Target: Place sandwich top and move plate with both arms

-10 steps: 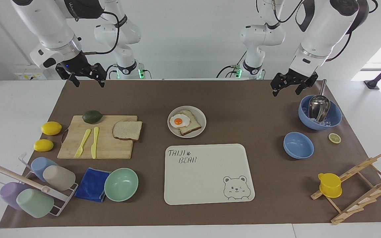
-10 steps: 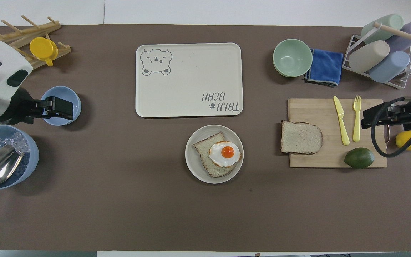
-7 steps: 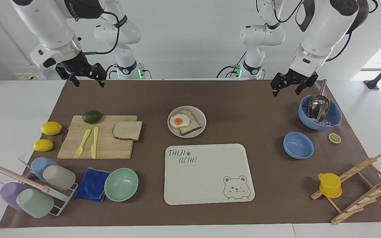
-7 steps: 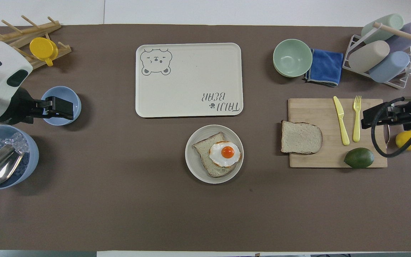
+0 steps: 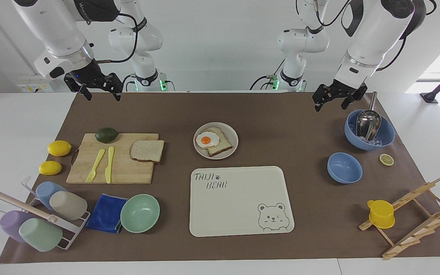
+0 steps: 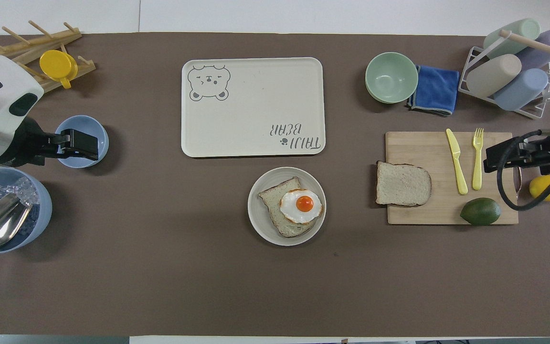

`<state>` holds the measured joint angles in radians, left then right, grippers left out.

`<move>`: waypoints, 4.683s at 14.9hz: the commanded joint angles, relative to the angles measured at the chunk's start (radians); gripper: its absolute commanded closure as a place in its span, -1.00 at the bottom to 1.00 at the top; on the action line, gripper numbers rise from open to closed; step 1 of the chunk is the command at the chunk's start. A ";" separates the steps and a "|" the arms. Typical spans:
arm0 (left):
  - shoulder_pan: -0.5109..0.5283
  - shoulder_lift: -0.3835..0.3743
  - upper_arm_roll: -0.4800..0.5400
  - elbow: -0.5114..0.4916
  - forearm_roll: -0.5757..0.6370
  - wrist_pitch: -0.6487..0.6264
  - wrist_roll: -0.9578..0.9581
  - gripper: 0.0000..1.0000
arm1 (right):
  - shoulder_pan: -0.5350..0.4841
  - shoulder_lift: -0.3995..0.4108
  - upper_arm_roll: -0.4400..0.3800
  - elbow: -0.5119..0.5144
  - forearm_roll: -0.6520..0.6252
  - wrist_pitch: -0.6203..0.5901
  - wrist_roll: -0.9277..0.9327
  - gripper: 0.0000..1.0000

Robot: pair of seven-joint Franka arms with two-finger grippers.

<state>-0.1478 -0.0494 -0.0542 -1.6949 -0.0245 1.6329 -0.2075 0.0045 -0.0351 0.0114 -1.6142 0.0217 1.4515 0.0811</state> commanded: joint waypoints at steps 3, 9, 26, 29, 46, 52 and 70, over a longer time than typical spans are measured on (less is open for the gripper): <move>0.011 -0.017 -0.006 -0.009 0.009 -0.013 0.005 -1.00 | -0.018 -0.005 0.005 -0.007 0.026 -0.023 -0.023 -1.00; 0.011 -0.017 -0.004 -0.009 0.009 -0.013 0.005 -1.00 | 0.118 -0.008 0.019 -0.056 -0.117 0.073 -0.034 -1.00; 0.011 -0.017 -0.004 -0.009 0.009 -0.013 0.005 -1.00 | 0.339 0.316 0.027 -0.298 -0.364 0.469 0.470 -1.00; 0.011 -0.017 -0.006 -0.009 0.009 -0.013 0.005 -1.00 | 0.303 0.314 0.027 -0.352 -0.344 0.526 0.470 -1.00; 0.011 -0.017 -0.006 -0.009 0.009 -0.013 0.005 -1.00 | 0.308 0.290 0.025 -0.466 -0.344 0.558 0.439 -0.59; 0.011 -0.017 -0.006 -0.009 0.009 -0.013 0.005 -1.00 | 0.344 0.287 0.029 -0.452 -0.344 0.523 0.428 1.00; 0.011 -0.017 -0.006 -0.009 0.009 -0.013 0.005 -1.00 | 0.690 0.291 0.065 -0.239 -0.166 0.507 0.580 1.00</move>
<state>-0.1478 -0.0494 -0.0542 -1.6949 -0.0245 1.6328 -0.2075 0.6921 0.2600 0.0711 -1.8327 -0.1644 1.9140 0.6367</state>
